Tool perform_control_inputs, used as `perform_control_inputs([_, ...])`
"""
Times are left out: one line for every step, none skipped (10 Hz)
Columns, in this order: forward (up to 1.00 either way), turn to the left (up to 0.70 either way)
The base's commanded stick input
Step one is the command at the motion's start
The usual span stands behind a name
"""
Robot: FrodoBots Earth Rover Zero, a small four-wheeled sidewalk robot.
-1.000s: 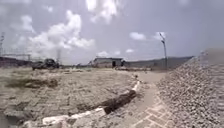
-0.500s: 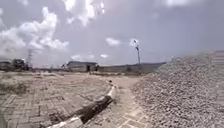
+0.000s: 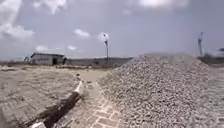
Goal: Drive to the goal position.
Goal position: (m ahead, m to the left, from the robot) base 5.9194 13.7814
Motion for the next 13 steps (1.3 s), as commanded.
perform_control_inputs([0.33,0.00])
perform_control_inputs([0.33,0.00])
perform_control_inputs([0.34,0.00])
perform_control_inputs([0.34,0.00])
perform_control_inputs([0.34,0.84])
perform_control_inputs([0.34,0.84])
perform_control_inputs([0.34,0.84])
perform_control_inputs([0.34,0.84])
perform_control_inputs([0.34,0.84])
perform_control_inputs([0.34,0.84])
perform_control_inputs([0.34,0.84])
perform_control_inputs([0.34,0.84])
perform_control_inputs([0.34,0.84])
